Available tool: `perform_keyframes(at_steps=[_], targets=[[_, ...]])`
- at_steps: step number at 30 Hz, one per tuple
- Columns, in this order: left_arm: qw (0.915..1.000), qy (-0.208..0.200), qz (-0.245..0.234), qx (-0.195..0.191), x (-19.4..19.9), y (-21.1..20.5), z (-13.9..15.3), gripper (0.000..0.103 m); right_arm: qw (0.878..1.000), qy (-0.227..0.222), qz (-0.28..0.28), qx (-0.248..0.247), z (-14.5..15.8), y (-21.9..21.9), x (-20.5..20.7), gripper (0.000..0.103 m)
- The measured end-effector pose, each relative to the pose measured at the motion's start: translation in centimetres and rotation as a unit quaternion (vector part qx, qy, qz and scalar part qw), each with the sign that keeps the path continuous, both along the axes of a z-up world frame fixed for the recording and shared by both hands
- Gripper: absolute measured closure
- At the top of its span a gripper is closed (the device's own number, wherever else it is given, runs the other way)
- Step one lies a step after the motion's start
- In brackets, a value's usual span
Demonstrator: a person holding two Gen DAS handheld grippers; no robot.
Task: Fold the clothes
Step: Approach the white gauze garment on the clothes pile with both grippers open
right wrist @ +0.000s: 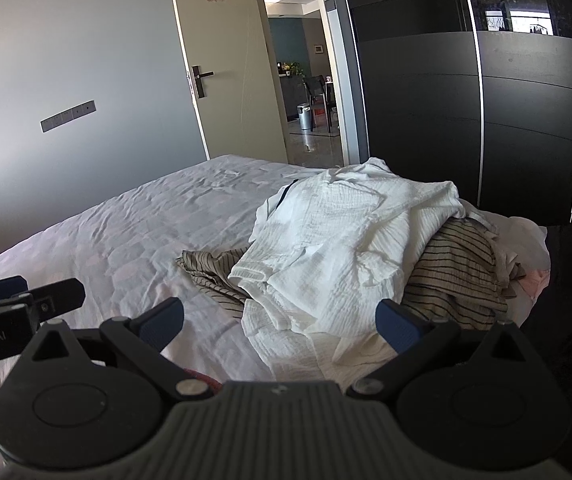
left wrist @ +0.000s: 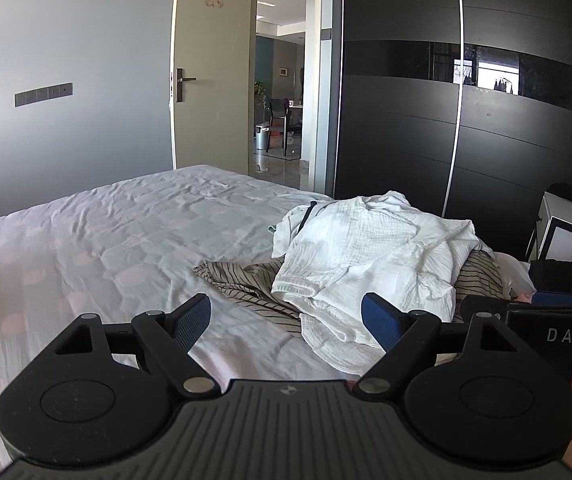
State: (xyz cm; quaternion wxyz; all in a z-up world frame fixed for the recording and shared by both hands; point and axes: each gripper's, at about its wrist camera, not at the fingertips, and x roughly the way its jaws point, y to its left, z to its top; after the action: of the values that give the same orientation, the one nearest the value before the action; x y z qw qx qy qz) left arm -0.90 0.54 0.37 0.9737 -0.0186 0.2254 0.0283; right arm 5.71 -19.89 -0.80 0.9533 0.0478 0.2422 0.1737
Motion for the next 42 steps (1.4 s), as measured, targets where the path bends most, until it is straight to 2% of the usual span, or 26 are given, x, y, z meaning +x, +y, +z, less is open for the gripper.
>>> perform_keyframes(at_steps=[11, 17, 23, 28, 34, 42], targets=[[0.9997, 0.017, 0.001, -0.016, 0.1, 0.7, -0.1, 0.005, 1.0, -0.01, 0.011, -0.001, 0.4, -0.2, -0.3, 0.0], [0.9985, 0.045, 0.001, -0.033, 0.5, 0.7, -0.4, 0.005, 1.0, -0.021, 0.014, -0.008, 0.4, -0.4, -0.5, 0.0], [0.9983, 0.044, -0.007, -0.038, 0.6, 0.4, -0.5, 0.005, 1.0, -0.02, 0.024, -0.003, 0.2, -0.4, -0.3, 0.0], [0.9988, 0.041, -0.002, -0.026, 0.7, -0.1, -0.3, 0.006, 0.999, -0.019, 0.028, 0.001, 0.1, -0.5, -0.2, 0.0], [0.9981, 0.055, -0.004, -0.027, 1.0, -0.2, -0.6, 0.015, 1.0, -0.017, 0.025, 0.002, 0.0, -0.7, -0.2, 0.0], [0.9973, 0.067, -0.003, -0.029, 1.3, -0.2, -0.9, 0.015, 1.0, -0.014, 0.024, -0.005, -0.2, -0.8, 0.0, 0.0]])
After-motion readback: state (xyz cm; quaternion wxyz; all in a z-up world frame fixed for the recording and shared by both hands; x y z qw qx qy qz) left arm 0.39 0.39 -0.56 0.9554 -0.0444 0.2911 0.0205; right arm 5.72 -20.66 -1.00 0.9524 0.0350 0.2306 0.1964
